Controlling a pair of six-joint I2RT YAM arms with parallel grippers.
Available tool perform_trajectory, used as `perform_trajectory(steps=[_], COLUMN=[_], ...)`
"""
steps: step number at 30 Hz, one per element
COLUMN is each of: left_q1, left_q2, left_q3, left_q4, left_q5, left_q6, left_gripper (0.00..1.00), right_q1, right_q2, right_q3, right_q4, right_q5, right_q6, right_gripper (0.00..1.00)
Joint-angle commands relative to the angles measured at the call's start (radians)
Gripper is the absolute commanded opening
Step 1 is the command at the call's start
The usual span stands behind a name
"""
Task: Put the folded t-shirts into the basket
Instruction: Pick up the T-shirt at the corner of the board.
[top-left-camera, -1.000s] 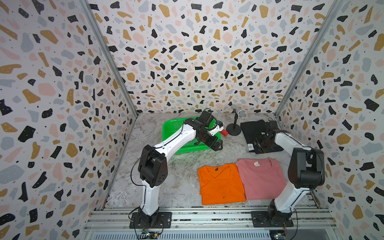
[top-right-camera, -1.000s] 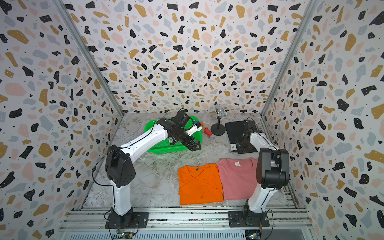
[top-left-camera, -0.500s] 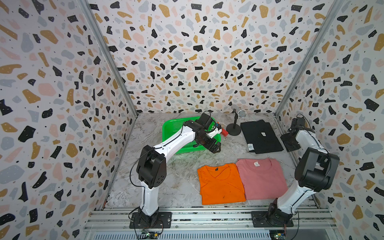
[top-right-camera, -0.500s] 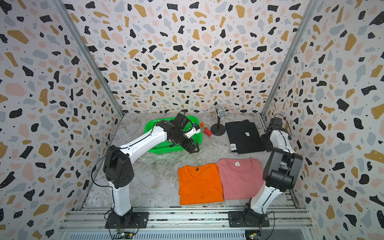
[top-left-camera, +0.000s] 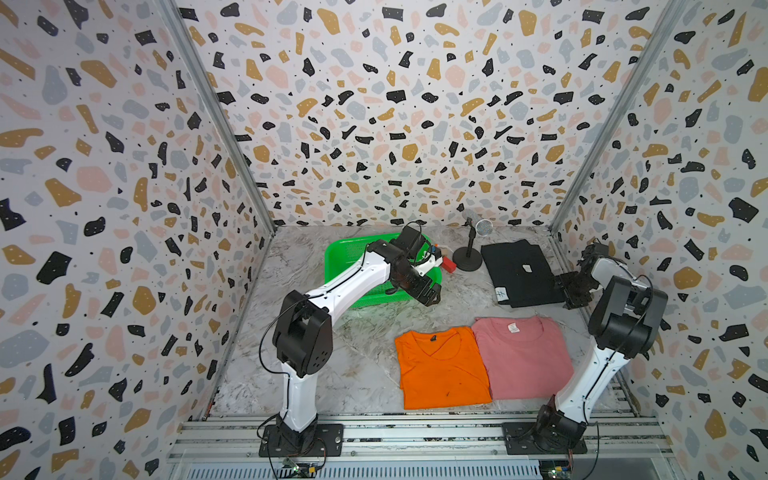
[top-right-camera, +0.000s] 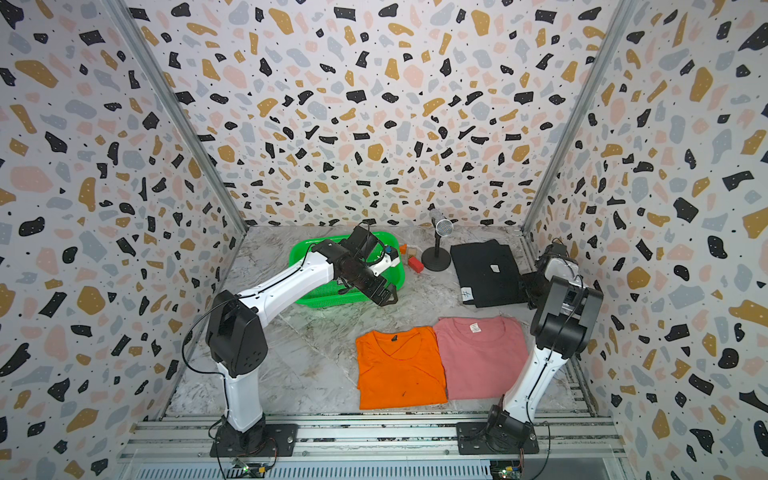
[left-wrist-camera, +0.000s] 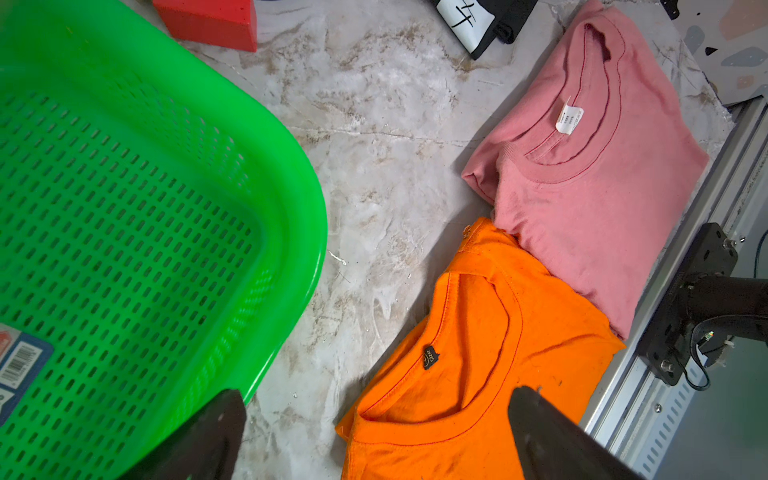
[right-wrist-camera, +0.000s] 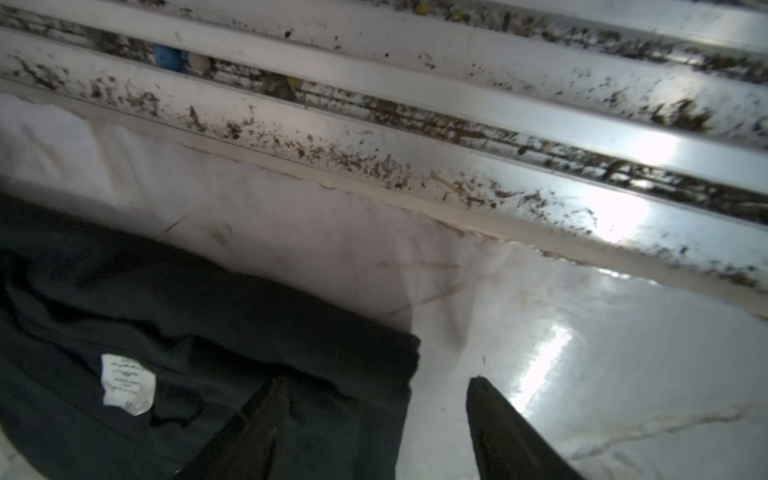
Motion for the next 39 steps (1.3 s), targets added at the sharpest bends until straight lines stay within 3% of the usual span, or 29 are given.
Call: perform_trajectory(steps=[1, 12, 14, 15, 19, 26, 30, 34, 39], left_q1=[0.001, 0.001, 0.001, 0.001, 0.001, 0.001, 0.002, 0.002, 0.002], left_q2=[-0.022, -0.011, -0.011, -0.011, -0.003, 0.004, 0.016, 0.028, 0.044], left_q3=[0.002, 0.0, -0.001, -0.003, -0.002, 0.02, 0.02, 0.025, 0.045], left_q4=[0.001, -0.001, -0.002, -0.001, 0.006, -0.015, -0.011, 0.005, 0.018], left_q5=[-0.006, -0.023, -0.024, -0.024, -0.018, -0.037, -0.032, -0.017, -0.02], left_q6=[0.011, 0.018, 0.023, 0.023, 0.025, 0.049, 0.054, 0.05, 0.037], left_gripper=[1.0, 1.0, 1.0, 1.0, 1.0, 1.0, 1.0, 1.0, 1.0], right_q1=[-0.008, -0.029, -0.034, -0.035, -0.047, -0.06, -0.067, -0.101, -0.101], right_q2=[-0.01, 0.039, 0.084, 0.112, 0.175, 0.256, 0.233, 0.251, 0.278], right_q3=[0.049, 0.134, 0.243, 0.314, 0.433, 0.495, 0.493, 0.479, 0.437], right_q4=[-0.043, -0.131, -0.266, -0.327, -0.412, -0.401, -0.405, -0.404, -0.404], right_q5=[-0.045, -0.179, -0.191, -0.182, -0.177, -0.25, -0.188, -0.389, -0.478], right_q6=[-0.037, -0.194, -0.335, -0.418, -0.606, -0.727, -0.791, -0.8, -0.78], right_gripper=[0.73, 0.77, 0.94, 0.96, 0.95, 0.89, 0.89, 0.88, 0.84])
